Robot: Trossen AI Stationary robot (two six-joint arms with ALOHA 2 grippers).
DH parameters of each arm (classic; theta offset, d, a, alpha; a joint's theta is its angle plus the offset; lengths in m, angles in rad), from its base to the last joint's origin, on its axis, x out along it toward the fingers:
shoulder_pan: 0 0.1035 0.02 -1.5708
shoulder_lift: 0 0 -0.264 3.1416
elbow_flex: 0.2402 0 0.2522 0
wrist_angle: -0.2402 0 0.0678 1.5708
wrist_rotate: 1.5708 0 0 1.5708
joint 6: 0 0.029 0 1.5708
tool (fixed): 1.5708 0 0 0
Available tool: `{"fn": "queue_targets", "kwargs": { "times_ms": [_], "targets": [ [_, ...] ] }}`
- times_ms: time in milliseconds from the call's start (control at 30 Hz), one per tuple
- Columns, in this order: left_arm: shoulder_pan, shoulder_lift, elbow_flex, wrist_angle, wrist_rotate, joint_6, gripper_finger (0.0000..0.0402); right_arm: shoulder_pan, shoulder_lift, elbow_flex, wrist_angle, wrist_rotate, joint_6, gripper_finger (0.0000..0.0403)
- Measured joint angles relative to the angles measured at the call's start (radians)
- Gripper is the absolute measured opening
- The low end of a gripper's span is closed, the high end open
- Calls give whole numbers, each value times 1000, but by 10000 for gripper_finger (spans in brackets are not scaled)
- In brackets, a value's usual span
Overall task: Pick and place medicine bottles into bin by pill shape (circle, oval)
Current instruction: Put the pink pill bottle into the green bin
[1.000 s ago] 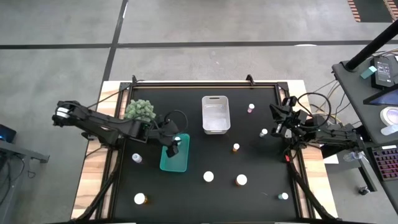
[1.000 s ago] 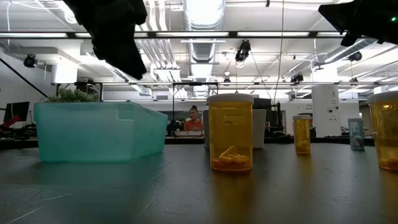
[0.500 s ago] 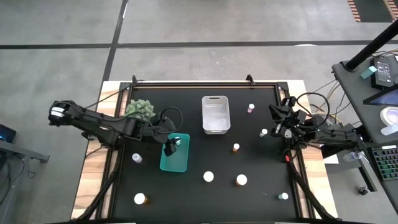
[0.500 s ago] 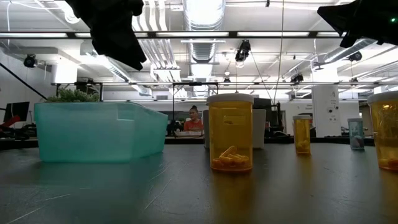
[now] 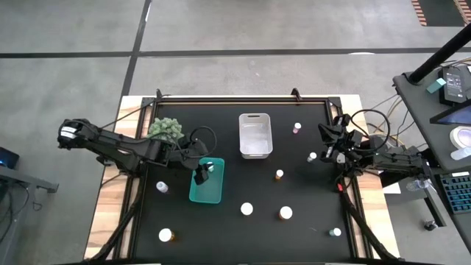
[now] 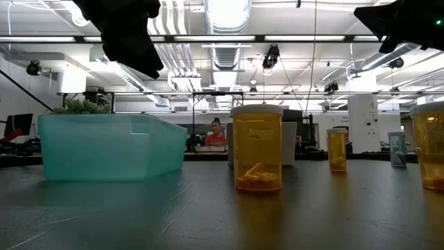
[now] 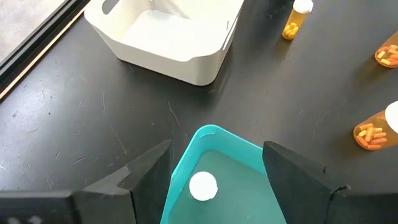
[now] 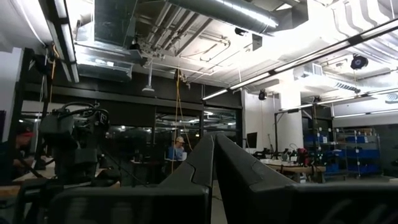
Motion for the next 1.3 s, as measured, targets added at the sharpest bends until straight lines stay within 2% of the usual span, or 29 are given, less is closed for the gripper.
{"fn": "queue_targets", "kwargs": {
  "times_ms": [167,267,433,567,700,900,1100,1300],
  "targets": [
    [0,0,0,7,0,1,233,0,0,0,0,0,6,9],
    [1,0,0,65,-14,49,233,0,0,0,21,-1,62,9],
    [1,0,0,358,-26,294,233,1,0,0,55,-54,246,9],
    [3,0,0,600,-26,566,233,1,0,0,56,-24,424,9],
    [10,-1,0,709,-27,717,233,0,6,0,47,1,531,9],
    [10,1,-52,740,-26,736,233,1,8,0,12,2,560,9],
    [10,-20,-150,873,-26,731,233,1,47,1,-24,134,562,9],
    [28,-66,-202,937,-26,731,233,0,138,102,-317,284,609,9]
  ]
}}
